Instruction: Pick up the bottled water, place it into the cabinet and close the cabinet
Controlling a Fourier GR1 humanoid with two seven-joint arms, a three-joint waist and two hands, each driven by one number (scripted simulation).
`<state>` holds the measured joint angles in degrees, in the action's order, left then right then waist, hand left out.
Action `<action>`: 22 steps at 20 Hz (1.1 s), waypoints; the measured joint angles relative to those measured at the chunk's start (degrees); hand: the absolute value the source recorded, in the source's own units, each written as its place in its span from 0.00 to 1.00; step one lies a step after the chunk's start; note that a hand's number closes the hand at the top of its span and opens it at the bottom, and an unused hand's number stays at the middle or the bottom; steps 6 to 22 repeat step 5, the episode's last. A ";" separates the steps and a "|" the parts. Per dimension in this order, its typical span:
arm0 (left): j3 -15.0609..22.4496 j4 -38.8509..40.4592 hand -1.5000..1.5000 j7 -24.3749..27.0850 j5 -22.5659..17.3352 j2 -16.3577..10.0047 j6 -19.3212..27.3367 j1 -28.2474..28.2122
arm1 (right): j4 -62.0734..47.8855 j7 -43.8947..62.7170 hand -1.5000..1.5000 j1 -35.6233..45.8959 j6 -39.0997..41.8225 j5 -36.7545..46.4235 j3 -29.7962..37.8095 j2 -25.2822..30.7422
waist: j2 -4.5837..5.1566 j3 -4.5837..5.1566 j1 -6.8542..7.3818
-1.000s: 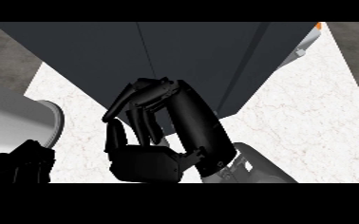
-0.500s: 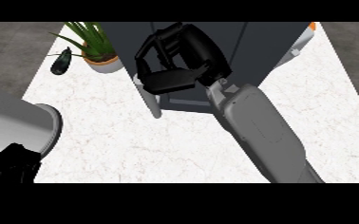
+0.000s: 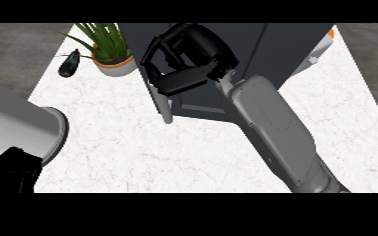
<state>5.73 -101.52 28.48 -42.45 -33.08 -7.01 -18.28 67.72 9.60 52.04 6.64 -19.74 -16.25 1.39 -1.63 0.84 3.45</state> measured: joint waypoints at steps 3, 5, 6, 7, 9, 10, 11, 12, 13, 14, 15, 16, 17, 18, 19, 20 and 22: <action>-0.26 0.02 1.00 -0.28 -0.17 -0.06 -0.12 0.73 | -1.57 -2.08 1.00 0.65 2.08 -0.09 0.23 0.41 | 0.00 0.18 0.21; -0.11 -0.30 1.00 -0.56 -0.17 0.21 0.21 1.18 | -2.57 -3.21 1.00 1.12 3.43 0.02 0.23 0.72 | -0.03 0.31 0.33; -0.11 -0.30 1.00 -0.56 -0.17 0.21 0.21 1.18 | -2.57 -3.21 1.00 1.12 3.43 0.02 0.23 0.72 | -0.03 0.31 0.33; -0.11 -0.30 1.00 -0.56 -0.17 0.21 0.21 1.18 | -2.57 -3.21 1.00 1.12 3.43 0.02 0.23 0.72 | -0.03 0.31 0.33; -0.11 -0.30 1.00 -0.56 -0.17 0.21 0.21 1.18 | -2.57 -3.21 1.00 1.12 3.43 0.02 0.23 0.72 | -0.03 0.31 0.33; -0.11 -0.30 1.00 -0.56 -0.17 0.21 0.21 1.18 | -2.57 -3.21 1.00 1.12 3.43 0.02 0.23 0.72 | -0.03 0.31 0.33; -0.11 -0.30 1.00 -0.56 -0.17 0.21 0.21 1.18 | -2.57 -3.21 1.00 1.12 3.43 0.02 0.23 0.72 | -0.03 0.31 0.33; -0.11 -0.30 1.00 -0.56 -0.17 0.21 0.21 1.18 | -2.57 -3.21 1.00 1.12 3.43 0.02 0.23 0.72 | -0.03 0.31 0.33; -0.11 -0.30 1.00 -0.56 -0.17 0.21 0.21 1.18 | -2.57 -3.21 1.00 1.12 3.43 0.02 0.23 0.72 | -0.03 0.31 0.33; -0.11 -0.30 1.00 -0.56 -0.17 0.21 0.21 1.18 | -2.57 -3.21 1.00 1.12 3.43 0.02 0.23 0.72 | -0.03 0.31 0.33; -0.11 -0.30 1.00 -0.56 -0.17 0.21 0.21 1.18 | -2.57 -3.21 1.00 1.12 3.43 0.02 0.23 0.72 | -0.03 0.31 0.33; -0.11 -0.30 1.00 -0.56 -0.17 0.21 0.21 1.18 | -2.57 -3.21 1.00 1.12 3.43 0.02 0.23 0.72 | -0.03 0.31 0.33; -0.11 -0.30 1.00 -0.56 -0.17 0.21 0.21 1.18 | -2.57 -3.21 1.00 1.12 3.43 0.02 0.23 0.72 | -0.03 0.31 0.33; -0.11 -0.30 1.00 -0.56 -0.17 0.21 0.21 1.18 | -2.57 -3.21 1.00 1.12 3.43 0.02 0.23 0.72 | -0.03 0.31 0.33; -0.11 -0.30 1.00 -0.56 -0.17 0.21 0.21 1.18 | -2.57 -3.21 1.00 1.12 3.43 0.02 0.23 0.72 | -0.03 0.31 0.33; -0.11 -0.30 1.00 -0.56 -0.17 0.21 0.21 1.18 | -2.57 -3.21 1.00 1.12 3.43 0.02 0.23 0.72 | -0.03 0.31 0.33; -0.11 -0.30 1.00 -0.56 -0.17 0.21 0.21 1.18 | -2.57 -3.21 1.00 1.12 3.43 0.02 0.23 0.72 | -0.03 0.31 0.33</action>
